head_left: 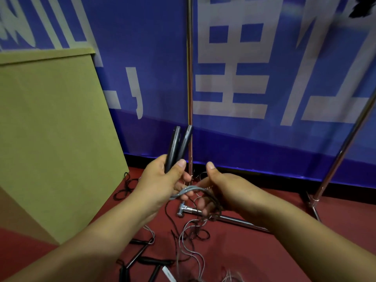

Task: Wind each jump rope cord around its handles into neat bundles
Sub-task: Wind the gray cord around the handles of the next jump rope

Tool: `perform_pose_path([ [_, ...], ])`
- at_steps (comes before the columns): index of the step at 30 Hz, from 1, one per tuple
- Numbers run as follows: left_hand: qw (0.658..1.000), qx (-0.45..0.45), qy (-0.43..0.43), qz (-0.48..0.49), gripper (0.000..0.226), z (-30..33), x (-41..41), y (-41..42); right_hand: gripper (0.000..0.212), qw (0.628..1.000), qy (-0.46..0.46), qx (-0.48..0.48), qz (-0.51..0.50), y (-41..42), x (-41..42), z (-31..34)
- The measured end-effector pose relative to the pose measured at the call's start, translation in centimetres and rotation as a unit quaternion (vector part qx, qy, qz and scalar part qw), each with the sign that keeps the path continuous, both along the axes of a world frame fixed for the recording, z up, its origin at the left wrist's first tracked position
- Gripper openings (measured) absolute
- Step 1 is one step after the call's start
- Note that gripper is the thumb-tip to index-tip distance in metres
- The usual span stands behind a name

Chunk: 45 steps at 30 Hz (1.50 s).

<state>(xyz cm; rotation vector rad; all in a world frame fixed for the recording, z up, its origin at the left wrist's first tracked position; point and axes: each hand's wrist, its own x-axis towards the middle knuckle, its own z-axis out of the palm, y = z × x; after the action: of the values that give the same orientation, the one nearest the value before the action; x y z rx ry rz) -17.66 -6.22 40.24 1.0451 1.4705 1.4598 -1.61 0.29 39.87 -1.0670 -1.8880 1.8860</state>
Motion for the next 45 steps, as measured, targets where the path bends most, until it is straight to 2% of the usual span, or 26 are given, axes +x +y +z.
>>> perform_pose_path([
  [3, 0.999, -0.010, 0.027, 0.021, 0.008, -0.4, -1.0, 0.1, 0.068, 0.994, -0.059, 0.093, 0.028, 0.2, 0.8, 0.0],
  [6, 0.997, -0.050, 0.065, 0.002, 0.006, -0.7, -2.2, -0.3, 0.036, 0.937, -0.202, 0.272, 0.090, 0.7, 2.3, 0.2],
  [8, 0.993, -0.079, 0.089, -0.027, 0.004, -0.7, -2.6, -0.8, 0.027, 0.917, -0.236, 0.302, 0.112, 0.9, 3.1, 0.3],
  [11, 0.980, -0.107, 0.147, -0.083, 0.003, -0.6, -2.6, -1.4, 0.030, 0.906, -0.247, 0.328, 0.107, 1.3, 4.1, 0.5],
  [14, 0.963, -0.130, 0.197, -0.127, 0.004, -0.3, -2.2, -1.6, 0.042, 0.876, -0.285, 0.374, 0.110, 1.6, 4.5, 0.5],
  [17, 0.944, -0.160, 0.243, -0.155, 0.006, -0.2, -1.9, -1.4, 0.053, 0.869, -0.298, 0.384, 0.088, 1.5, 4.6, 0.5],
  [19, 0.935, -0.182, 0.253, -0.170, 0.008, -0.2, -1.7, -1.1, 0.058, 0.878, -0.289, 0.378, 0.053, 1.5, 4.6, 0.5],
  [21, 0.935, -0.194, 0.237, -0.180, 0.008, -0.3, -1.5, -0.8, 0.057, 0.902, -0.263, 0.342, 0.018, 1.7, 4.8, 0.7],
  [24, 0.940, -0.201, 0.182, -0.208, 0.009, -0.2, -1.2, -0.7, 0.036, 0.958, -0.151, 0.242, -0.028, 2.0, 5.0, 0.8],
  [26, 0.938, -0.202, 0.158, -0.235, 0.010, 0.0, -1.0, -0.9, 0.021, 0.970, -0.093, 0.218, -0.047, 2.1, 5.0, 0.8],
  [29, 0.934, -0.188, 0.186, -0.241, 0.010, 0.2, -0.7, -1.2, 0.007, 0.976, -0.032, 0.202, -0.075, 2.4, 5.0, 0.6],
  [31, 0.940, -0.185, 0.178, -0.227, 0.014, 0.3, -0.6, -1.3, 0.005, 0.977, -0.002, 0.187, -0.098, 2.4, 5.1, 0.8],
  [36, 0.950, -0.215, 0.077, -0.213, 0.062, 0.3, -0.6, -1.3, 0.012, 0.978, 0.112, 0.106, -0.143, 2.2, 4.8, 1.3],
  [40, 0.916, -0.266, 0.077, -0.290, 0.068, 0.5, -0.7, -1.6, 0.007, 0.971, 0.131, 0.122, -0.157, 2.0, 4.4, 1.4],
  [45, 0.879, -0.281, 0.062, -0.379, 0.062, 1.2, -0.5, -2.2, 0.002, 0.977, 0.091, 0.115, -0.152, 1.6, 3.7, 1.2],
])
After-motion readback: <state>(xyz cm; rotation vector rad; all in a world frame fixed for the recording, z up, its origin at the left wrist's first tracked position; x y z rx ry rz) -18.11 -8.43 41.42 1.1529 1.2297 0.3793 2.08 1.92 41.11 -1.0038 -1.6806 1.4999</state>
